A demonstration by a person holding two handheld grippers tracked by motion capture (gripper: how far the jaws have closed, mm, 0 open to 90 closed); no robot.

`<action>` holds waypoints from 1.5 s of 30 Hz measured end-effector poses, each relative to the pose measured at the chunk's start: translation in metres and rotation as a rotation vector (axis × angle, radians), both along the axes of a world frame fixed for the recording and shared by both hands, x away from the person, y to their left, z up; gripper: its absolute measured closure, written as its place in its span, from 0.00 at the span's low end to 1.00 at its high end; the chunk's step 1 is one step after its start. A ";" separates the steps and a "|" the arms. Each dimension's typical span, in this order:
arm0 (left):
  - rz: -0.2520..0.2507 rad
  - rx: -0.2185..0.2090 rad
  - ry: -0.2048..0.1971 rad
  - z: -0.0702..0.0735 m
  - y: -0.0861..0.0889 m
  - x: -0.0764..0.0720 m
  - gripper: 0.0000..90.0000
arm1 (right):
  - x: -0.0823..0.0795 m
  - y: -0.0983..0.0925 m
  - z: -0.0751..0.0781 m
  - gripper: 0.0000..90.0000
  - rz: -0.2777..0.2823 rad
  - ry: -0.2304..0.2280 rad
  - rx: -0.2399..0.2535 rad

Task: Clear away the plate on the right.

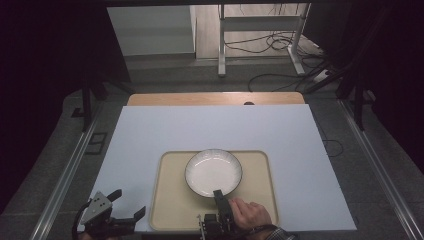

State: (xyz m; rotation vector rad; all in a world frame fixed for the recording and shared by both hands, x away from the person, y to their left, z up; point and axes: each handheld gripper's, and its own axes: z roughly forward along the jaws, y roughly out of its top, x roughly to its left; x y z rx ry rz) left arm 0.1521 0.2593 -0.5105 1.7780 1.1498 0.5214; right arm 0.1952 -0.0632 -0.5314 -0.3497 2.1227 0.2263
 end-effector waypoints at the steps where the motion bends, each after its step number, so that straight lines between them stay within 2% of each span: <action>1: 0.000 0.000 0.000 0.000 0.000 0.000 0.00 | -0.001 0.001 0.000 0.84 -0.003 0.006 -0.007; 2: 0.000 0.000 0.000 0.000 0.000 0.000 0.00 | -0.002 0.001 0.000 0.84 -0.010 0.002 -0.021; 3: 0.000 0.000 0.000 0.000 0.000 0.000 0.00 | -0.002 0.001 -0.002 0.84 0.002 0.011 -0.015; 5: -0.001 0.001 0.000 0.000 0.000 0.000 0.00 | -0.003 0.002 -0.006 0.85 0.006 -0.004 -0.012; 15: -0.003 0.002 0.000 0.000 0.000 0.000 0.00 | -0.003 -0.002 -0.012 0.88 -0.006 0.036 -0.032; 16: -0.003 0.003 0.000 0.000 0.000 0.000 0.00 | -0.004 -0.002 -0.011 0.88 -0.022 0.034 -0.054; 17: -0.003 0.003 0.000 0.000 0.000 0.000 0.00 | -0.006 -0.002 -0.012 0.88 -0.037 -0.003 -0.063; 23: -0.004 0.005 0.000 0.000 -0.001 0.000 0.00 | -0.006 -0.003 -0.015 0.88 -0.036 0.000 -0.052; 24: -0.005 0.005 0.000 0.000 -0.001 0.000 0.00 | -0.006 -0.002 -0.014 0.87 -0.045 0.010 -0.067; 25: -0.005 0.006 0.000 0.000 -0.001 0.000 0.00 | -0.006 -0.003 -0.016 0.85 -0.040 -0.002 -0.057; 26: -0.004 0.006 0.000 0.000 -0.001 0.000 0.00 | -0.006 -0.002 -0.016 0.81 -0.048 0.017 -0.072; 27: -0.004 0.006 0.000 0.000 -0.001 0.000 0.00 | -0.006 -0.003 -0.018 0.81 -0.041 0.000 -0.053; 30: -0.005 0.007 0.000 0.000 -0.001 0.000 0.00 | -0.006 -0.004 -0.018 0.75 -0.041 -0.016 -0.044; 32: -0.005 0.007 0.000 0.000 -0.001 0.000 0.00 | -0.006 -0.004 -0.014 0.70 -0.062 0.006 -0.046; 36: -0.006 0.008 0.001 0.000 -0.001 0.000 0.00 | -0.006 -0.005 -0.014 0.66 -0.054 -0.008 -0.028; 37: -0.005 0.007 0.000 0.000 -0.001 0.000 0.00 | -0.006 -0.005 -0.012 0.65 -0.059 0.006 -0.041; 38: -0.005 0.007 0.000 0.000 -0.001 0.000 0.00 | -0.006 -0.005 -0.013 0.64 -0.043 -0.010 -0.024; 39: -0.006 0.007 0.000 0.000 -0.001 0.000 0.00 | -0.007 -0.005 -0.012 0.63 -0.059 0.007 -0.035; 40: -0.005 0.006 0.000 0.000 -0.001 0.000 0.00 | -0.008 -0.006 -0.012 0.62 -0.051 -0.007 -0.016; 41: -0.005 0.006 0.000 0.000 -0.001 0.000 0.00 | -0.008 -0.006 -0.010 0.62 -0.056 0.007 -0.030; 42: -0.005 0.007 0.000 0.000 -0.001 0.000 0.00 | -0.008 -0.006 -0.010 0.61 -0.044 -0.007 -0.020; 45: -0.005 0.007 0.000 0.000 -0.001 0.000 0.00 | -0.009 -0.007 -0.007 0.58 -0.053 0.012 -0.019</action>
